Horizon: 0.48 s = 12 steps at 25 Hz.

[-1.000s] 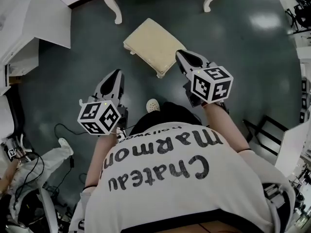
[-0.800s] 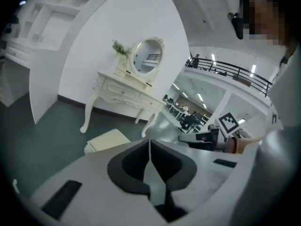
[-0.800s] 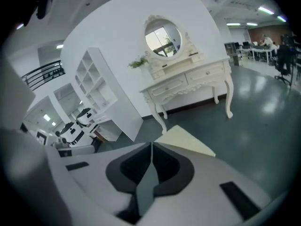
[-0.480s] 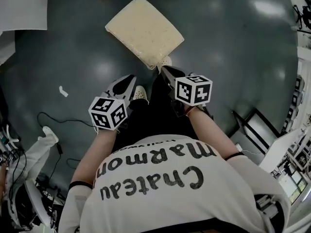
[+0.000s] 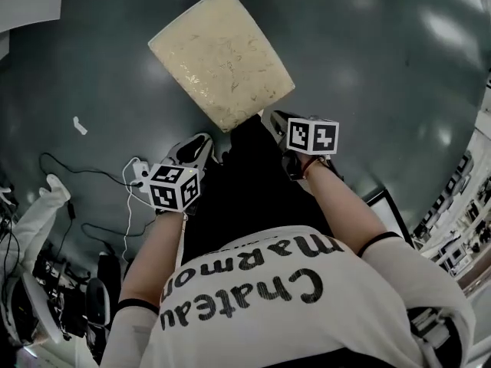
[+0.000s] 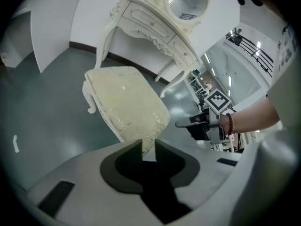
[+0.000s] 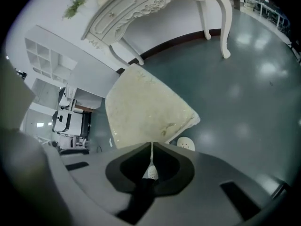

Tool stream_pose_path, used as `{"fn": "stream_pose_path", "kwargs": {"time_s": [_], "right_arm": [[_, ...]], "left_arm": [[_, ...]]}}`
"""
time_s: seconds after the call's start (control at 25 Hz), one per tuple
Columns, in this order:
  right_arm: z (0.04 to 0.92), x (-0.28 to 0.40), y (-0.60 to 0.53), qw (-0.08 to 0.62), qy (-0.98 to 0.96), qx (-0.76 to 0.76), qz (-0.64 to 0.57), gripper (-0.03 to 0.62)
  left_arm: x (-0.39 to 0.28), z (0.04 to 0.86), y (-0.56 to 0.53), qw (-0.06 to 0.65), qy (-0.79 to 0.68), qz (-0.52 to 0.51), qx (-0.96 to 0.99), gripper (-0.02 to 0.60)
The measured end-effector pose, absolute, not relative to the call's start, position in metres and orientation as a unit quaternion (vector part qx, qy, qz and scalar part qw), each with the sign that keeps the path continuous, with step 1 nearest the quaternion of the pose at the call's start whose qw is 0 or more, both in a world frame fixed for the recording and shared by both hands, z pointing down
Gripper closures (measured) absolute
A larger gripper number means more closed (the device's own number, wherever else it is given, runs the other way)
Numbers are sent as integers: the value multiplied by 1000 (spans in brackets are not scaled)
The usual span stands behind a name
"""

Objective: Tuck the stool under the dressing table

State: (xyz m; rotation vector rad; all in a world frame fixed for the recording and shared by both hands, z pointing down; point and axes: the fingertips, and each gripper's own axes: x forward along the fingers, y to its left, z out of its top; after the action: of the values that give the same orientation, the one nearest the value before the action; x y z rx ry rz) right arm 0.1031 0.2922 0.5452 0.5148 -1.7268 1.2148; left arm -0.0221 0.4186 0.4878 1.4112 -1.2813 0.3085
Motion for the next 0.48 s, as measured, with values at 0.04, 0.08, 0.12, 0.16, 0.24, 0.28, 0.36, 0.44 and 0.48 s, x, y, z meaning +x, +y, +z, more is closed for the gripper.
{"fn": "stream_pose_path", "kwargs": {"time_s": [0.04, 0.08, 0.12, 0.16, 0.24, 0.28, 0.36, 0.44, 0.48], "right_arm": [[538, 99, 289, 466, -706, 203, 494, 565], [536, 98, 280, 468, -708, 194, 492, 565], [541, 102, 267, 474, -708, 181, 491, 551], [552, 111, 249, 483, -706, 163, 491, 434], [590, 120, 199, 491, -707, 128, 492, 309], [612, 118, 169, 486, -715, 120, 488, 309], [645, 109, 118, 472, -735, 111, 474, 299], [654, 96, 91, 473, -753, 89, 449, 287], [651, 89, 83, 480, -761, 74, 430, 286]], "left_arm": [[-25, 483, 426, 580, -541, 133, 594, 476], [-23, 485, 428, 595, -534, 133, 586, 394], [-16, 496, 423, 614, -523, 131, 576, 362], [-5, 514, 412, 634, -513, 128, 565, 344], [5, 567, 370, 659, -505, 128, 543, 318], [2, 594, 344, 664, -510, 130, 532, 313], [-10, 633, 300, 669, -524, 130, 511, 299], [-24, 644, 267, 672, -531, 129, 500, 293], [-32, 639, 252, 672, -530, 131, 500, 293]]}}
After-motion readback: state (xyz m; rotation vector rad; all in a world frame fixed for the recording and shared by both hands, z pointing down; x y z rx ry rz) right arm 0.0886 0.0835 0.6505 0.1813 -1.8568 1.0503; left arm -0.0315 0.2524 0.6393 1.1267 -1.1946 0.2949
